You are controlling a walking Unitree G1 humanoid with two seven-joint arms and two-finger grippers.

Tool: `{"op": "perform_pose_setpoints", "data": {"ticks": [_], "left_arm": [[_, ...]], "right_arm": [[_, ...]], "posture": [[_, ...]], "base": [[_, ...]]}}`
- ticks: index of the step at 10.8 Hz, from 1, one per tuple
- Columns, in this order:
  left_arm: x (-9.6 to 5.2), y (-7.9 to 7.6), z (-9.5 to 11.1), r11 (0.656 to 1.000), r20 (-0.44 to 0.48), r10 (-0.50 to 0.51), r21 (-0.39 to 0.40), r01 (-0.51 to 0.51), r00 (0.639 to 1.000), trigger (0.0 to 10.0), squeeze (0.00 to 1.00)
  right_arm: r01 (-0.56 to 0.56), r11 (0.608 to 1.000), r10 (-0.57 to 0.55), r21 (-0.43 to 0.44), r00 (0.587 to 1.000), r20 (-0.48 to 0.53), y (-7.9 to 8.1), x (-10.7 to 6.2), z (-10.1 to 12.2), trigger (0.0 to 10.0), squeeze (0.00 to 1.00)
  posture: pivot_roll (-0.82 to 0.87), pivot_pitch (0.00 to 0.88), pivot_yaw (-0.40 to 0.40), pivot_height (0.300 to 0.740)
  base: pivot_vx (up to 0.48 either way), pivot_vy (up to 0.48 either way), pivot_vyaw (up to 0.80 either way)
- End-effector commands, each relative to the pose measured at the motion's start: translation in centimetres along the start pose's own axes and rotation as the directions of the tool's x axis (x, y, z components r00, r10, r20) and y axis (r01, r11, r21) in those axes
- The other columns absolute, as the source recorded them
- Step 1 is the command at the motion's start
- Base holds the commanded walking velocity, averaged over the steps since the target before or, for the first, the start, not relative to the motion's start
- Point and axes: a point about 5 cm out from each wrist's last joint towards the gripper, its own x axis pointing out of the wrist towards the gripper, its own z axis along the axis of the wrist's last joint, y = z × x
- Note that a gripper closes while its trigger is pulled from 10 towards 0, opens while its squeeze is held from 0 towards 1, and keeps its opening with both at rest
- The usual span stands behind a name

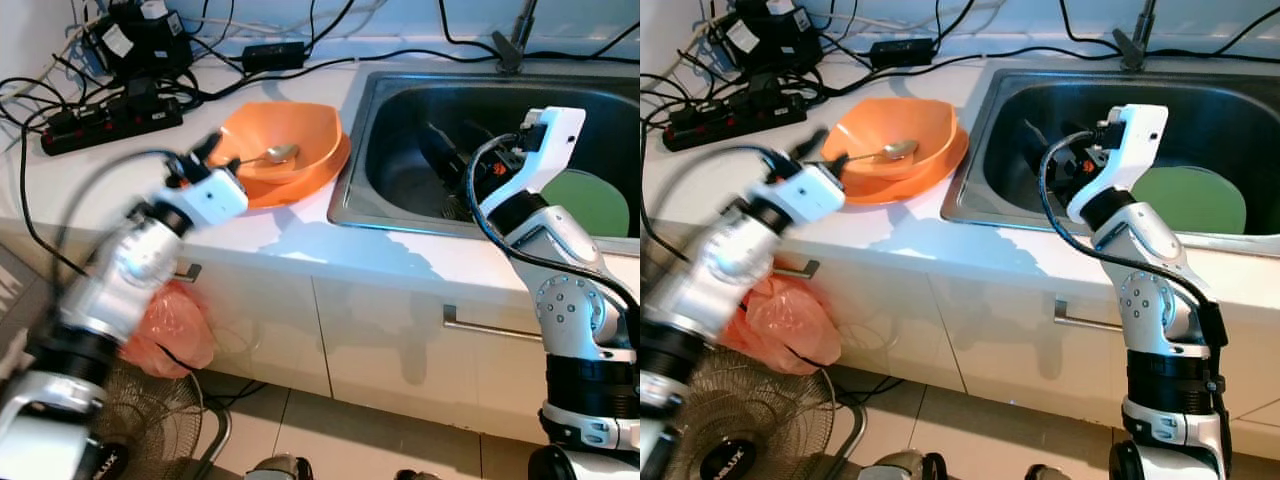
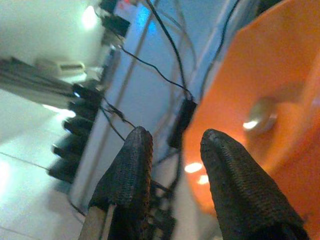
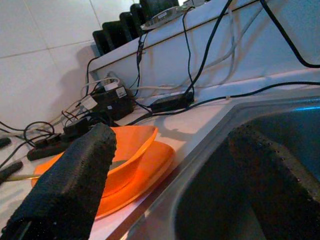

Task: Kitchen organization

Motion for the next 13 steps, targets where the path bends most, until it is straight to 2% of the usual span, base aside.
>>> {"op": "perform_pose_setpoints", "data": {"ticks": [1,2,4,6,7,9,13], "left_arm": [[0.2,1.3,0.4,0.999,0.03,0.026,0.035,-0.027,0.999,10.0,0.0],[0.3,1.9,0.7,0.998,0.055,0.066,0.001,-0.066,0.996,10.0,1.0],[0.3,1.8,1.0,0.997,0.066,0.077,-0.03,-0.075,0.995,10.0,1.0],[-1.3,1.8,0.7,0.997,0.075,0.072,-0.022,-0.071,0.995,10.0,1.0],[-2.3,1.4,0.0,0.998,0.049,0.061,-0.008,-0.06,0.997,10.0,1.0],[-3.2,0.5,0.2,1.0,0.072,0.009,-0.023,-0.007,0.997,10.0,1.0],[-3.8,0.0,-1.6,0.999,-0.007,-0.035,0.015,0.035,0.999,10.0,1.0]], "right_arm": [[-0.008,1.0,0.008,0.007,1.0,0.002,0.2,0.2,0.0,10.0,0.0],[-0.008,1.0,0.008,0.011,1.0,0.002,0.3,0.2,-0.2,10.0,0.0],[-0.011,1.0,0.011,0.013,1.0,0.002,0.4,0.3,-0.3,10.0,0.0],[-0.007,1.0,0.007,0.01,1.0,0.003,0.2,0.3,-0.1,10.0,0.0],[-0.007,1.0,0.007,0.01,1.0,0.003,0.2,0.3,-0.2,10.0,0.0],[-0.013,1.0,0.013,0.015,1.0,0.002,0.3,0.5,-0.3,10.0,0.0],[-0.012,1.0,0.012,0.02,1.0,0.003,0.3,0.6,-0.4,10.0,0.0]], "posture": [[0.11,0.102,0.127,0.74],[0.12,0.1,0.128,0.74],[0.12,0.097,0.128,0.74],[0.12,0.097,0.128,0.74],[0.12,0.095,0.127,0.74],[0.13,0.091,0.121,0.74],[0.13,0.09,0.124,0.74]], "base": [[0.0,0.0,0.0],[0.0,0.0,0.0],[0.0,0.0,0.0],[0.0,0.0,0.0],[0.0,0.0,0.0],[0.0,0.0,0.0],[0.0,0.0,0.0]]}}
